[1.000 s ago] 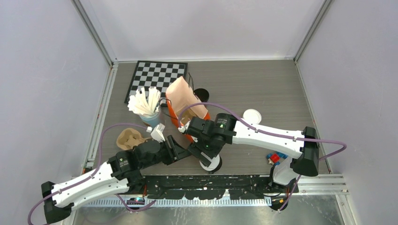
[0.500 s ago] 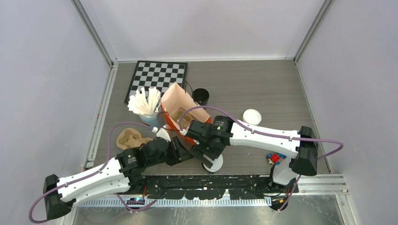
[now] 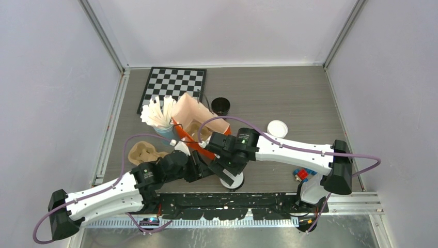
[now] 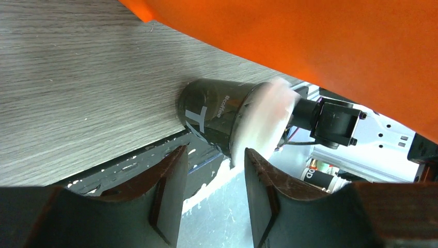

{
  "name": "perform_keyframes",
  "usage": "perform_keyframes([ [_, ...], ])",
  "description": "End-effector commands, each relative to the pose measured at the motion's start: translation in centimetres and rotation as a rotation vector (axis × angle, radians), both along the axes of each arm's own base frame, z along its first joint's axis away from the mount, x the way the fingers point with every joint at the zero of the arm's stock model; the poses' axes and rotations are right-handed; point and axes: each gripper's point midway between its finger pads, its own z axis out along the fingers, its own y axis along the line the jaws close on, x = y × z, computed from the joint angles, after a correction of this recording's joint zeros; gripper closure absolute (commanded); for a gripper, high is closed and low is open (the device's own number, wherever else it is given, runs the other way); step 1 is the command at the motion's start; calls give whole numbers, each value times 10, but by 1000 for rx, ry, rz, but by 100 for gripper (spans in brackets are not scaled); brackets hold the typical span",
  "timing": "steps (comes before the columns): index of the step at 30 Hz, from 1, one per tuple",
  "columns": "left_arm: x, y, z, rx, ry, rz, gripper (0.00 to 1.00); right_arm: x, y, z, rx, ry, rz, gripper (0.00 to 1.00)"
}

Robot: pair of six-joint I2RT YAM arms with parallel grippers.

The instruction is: Pack the takeout coffee

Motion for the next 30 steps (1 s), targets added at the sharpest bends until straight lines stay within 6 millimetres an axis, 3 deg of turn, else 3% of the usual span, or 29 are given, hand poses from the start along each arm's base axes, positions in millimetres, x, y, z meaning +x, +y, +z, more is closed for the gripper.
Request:
perform_keyframes([
  [1,7,-12,30,-74,-58,-9,54,2,-9,9,9,-31,-20,9],
  [13,9,-9,28,-60,-62,1,54,13,-7,35,85,-106,-64,9],
  [30,8,-18,27,-60,-52,-30,54,13,-21,69,290,-172,-215,16],
])
